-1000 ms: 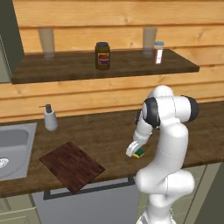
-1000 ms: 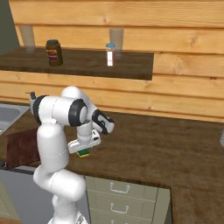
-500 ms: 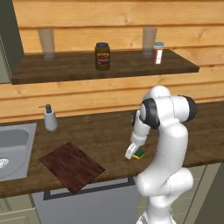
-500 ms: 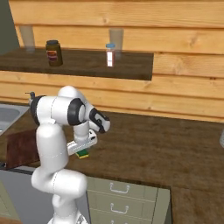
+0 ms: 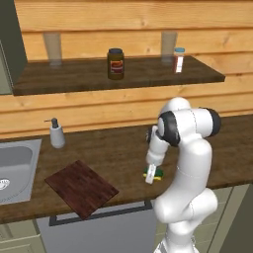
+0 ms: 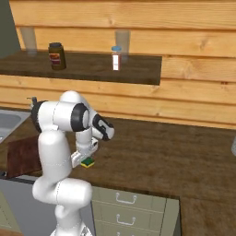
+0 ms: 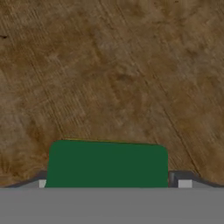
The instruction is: Pick up the sponge from the counter and clean the cutting board by briefly scrubbing or pressing down on the cutting board. Once finished, release the sponge.
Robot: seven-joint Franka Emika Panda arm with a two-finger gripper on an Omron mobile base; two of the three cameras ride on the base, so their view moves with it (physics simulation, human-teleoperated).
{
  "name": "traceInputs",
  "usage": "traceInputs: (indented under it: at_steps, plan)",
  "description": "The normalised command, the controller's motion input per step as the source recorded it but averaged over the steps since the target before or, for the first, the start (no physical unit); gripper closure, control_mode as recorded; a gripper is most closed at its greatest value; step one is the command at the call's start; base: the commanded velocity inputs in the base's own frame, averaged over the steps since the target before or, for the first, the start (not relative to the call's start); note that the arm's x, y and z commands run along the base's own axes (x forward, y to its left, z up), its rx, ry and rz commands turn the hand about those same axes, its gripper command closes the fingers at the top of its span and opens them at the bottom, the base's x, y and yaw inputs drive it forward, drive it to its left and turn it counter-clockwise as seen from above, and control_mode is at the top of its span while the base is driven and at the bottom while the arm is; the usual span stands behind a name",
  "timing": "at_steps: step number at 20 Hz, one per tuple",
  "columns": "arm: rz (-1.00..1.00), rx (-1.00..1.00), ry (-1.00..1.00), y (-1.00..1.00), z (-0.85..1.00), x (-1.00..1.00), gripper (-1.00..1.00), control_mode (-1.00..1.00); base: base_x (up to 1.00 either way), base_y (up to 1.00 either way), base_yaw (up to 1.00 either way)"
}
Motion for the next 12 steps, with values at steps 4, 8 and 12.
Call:
traceInputs:
  at_steps: [4,8,12]
  plan:
    - [0.58,0.0,0.43,1.0,0.57,0.0,-1.0,-1.0,0.0,0.0,0.0]
    - [0.62,0.0,0.6,1.0,0.99,0.0,-1.0,-1.0,0.0,0.0,0.0]
    - [0.64,0.03,0.44,1.0,0.98,0.17,-1.0,-1.0,0.0,0.0,0.0]
